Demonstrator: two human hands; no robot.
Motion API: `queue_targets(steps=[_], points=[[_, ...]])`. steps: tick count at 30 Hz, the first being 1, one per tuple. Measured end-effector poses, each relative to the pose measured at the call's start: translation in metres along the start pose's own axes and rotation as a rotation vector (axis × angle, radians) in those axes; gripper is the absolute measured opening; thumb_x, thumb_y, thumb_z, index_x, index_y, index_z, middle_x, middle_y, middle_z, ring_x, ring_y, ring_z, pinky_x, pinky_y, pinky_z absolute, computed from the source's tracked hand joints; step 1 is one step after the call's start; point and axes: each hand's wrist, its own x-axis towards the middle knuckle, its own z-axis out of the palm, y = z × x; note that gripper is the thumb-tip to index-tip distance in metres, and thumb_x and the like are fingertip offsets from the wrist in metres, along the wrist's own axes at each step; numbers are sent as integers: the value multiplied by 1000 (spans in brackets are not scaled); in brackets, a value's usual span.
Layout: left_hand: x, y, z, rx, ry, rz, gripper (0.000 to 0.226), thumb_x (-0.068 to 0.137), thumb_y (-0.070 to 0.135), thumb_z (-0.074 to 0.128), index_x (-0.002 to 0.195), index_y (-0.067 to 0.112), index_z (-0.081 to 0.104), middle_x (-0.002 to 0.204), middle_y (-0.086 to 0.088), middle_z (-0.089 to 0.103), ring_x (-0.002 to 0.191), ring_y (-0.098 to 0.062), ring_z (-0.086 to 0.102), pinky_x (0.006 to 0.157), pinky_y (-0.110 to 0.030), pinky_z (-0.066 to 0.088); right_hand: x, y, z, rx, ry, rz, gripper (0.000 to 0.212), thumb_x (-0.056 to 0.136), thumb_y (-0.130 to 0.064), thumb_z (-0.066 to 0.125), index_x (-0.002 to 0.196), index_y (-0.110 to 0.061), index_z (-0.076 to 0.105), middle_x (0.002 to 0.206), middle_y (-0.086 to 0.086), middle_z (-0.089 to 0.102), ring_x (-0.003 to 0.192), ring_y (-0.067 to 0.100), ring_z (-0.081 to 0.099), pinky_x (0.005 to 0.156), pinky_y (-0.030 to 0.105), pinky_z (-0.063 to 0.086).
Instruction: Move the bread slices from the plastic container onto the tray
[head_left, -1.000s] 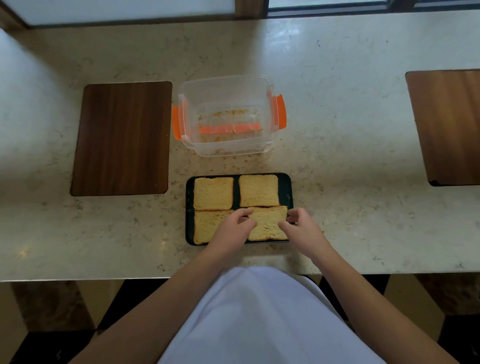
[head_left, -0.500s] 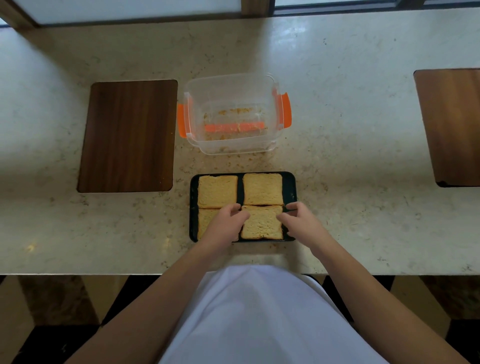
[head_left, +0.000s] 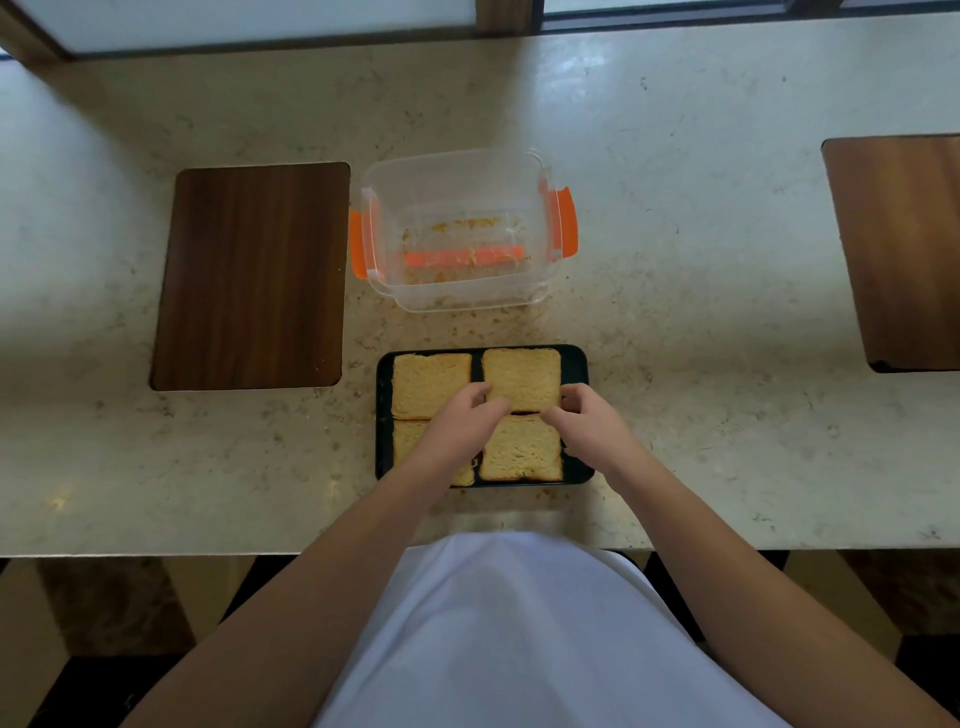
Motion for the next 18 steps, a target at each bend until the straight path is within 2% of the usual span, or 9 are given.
queue_targets(steps=[3, 6, 13, 18], points=[[1, 1, 0, -9, -15, -6, 64, 80, 52, 57, 140, 32, 49, 130, 7, 53, 112, -16, 51, 99, -42, 47, -1, 1, -2, -3, -1, 5, 60, 93, -31, 60, 148, -14, 43, 139, 5, 56, 119, 20, 56, 100, 47, 52], [1, 3, 1, -13, -13, -1, 61, 81, 52, 57, 138, 32, 51, 117, 12, 52, 107, -14, 51, 97, -41, 48, 0, 2, -4, 5, -10, 8, 61, 93, -31, 61, 148, -14, 42, 142, 6, 55, 124, 21, 54, 103, 48, 50], [2, 6, 8, 16, -18, 6, 57, 85, 48, 56, 138, 28, 51, 115, 11, 52, 110, -16, 52, 99, -44, 49, 1, 6, -10, 42, 7, 29, 56, 94, -29, 61, 145, -14, 45, 140, 5, 56, 123, 21, 55, 103, 48, 50], [1, 9, 16, 0, -28, 27, 48, 91, 43, 56, 136, 26, 53, 107, 15, 51, 94, -5, 51, 81, -35, 51, 2, 14, -17, 51, 12, 34, 53, 94, -29, 61, 143, -14, 47, 138, 5, 57, 122, 21, 56, 102, 48, 51]])
